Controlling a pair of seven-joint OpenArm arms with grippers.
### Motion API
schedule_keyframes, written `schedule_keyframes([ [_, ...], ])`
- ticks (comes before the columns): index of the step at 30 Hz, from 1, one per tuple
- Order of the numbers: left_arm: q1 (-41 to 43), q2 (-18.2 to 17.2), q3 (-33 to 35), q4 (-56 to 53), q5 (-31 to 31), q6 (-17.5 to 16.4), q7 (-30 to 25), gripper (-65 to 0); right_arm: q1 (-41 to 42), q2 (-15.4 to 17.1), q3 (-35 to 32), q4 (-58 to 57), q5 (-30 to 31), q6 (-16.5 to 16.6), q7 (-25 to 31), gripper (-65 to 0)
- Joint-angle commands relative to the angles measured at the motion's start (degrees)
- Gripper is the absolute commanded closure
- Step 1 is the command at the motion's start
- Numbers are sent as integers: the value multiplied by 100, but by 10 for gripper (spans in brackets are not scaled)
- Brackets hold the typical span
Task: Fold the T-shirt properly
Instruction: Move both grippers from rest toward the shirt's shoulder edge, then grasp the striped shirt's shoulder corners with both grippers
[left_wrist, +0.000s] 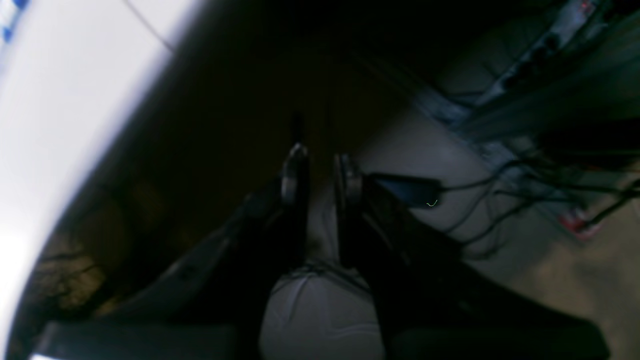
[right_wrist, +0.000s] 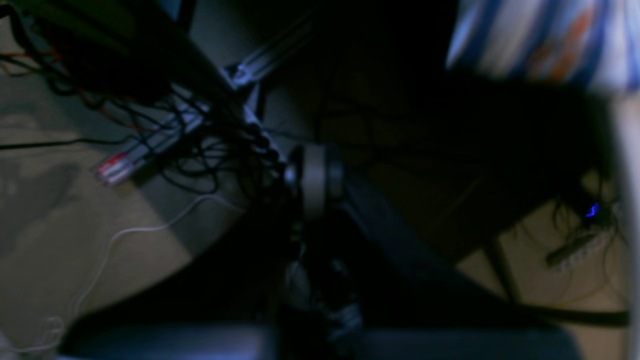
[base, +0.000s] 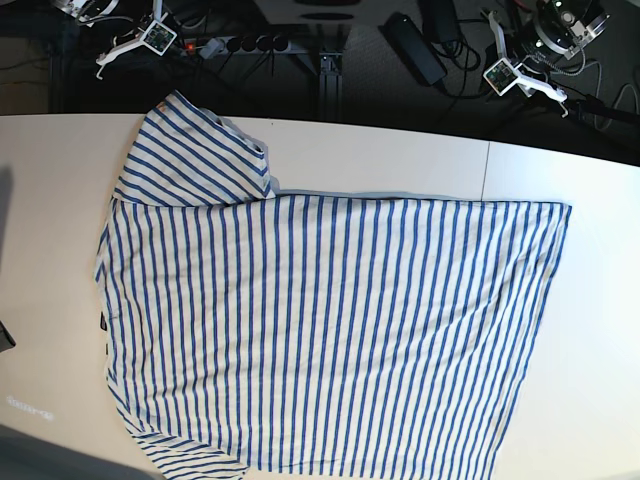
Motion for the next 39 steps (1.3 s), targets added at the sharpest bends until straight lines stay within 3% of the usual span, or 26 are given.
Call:
schedule_keyframes([
  [1, 57, -144, -28, 225, 33, 116, 221, -128, -55, 157, 28, 247, 44, -42, 90, 0],
  [5, 68, -448, -28, 846, 28, -229, 872, -137, -59, 450, 28, 1056, -238, -44, 42, -71],
  [9, 81, -820, -28, 1331, 173, -107, 968, -138, -59, 660, 28, 1818, -256, -46, -332, -152],
  [13, 74, -1113, -28, 1589, 358, 131, 920, -139, 55, 691, 28, 2076, -254, -46, -461, -281],
  [18, 46, -1235, -28, 1609, 348, 140, 901, -138, 389, 688, 28, 2031, -254, -22, -466, -386],
  [27, 44, -1233, -28, 1609, 328, 142, 813, -138, 1034, 688, 22, 1766, 11, 310, -466, -391],
  [39, 31, -1233, -28, 1609, 330, 142, 793, -138, 1742, 688, -426, 1067, 120, 308, -590, -390],
])
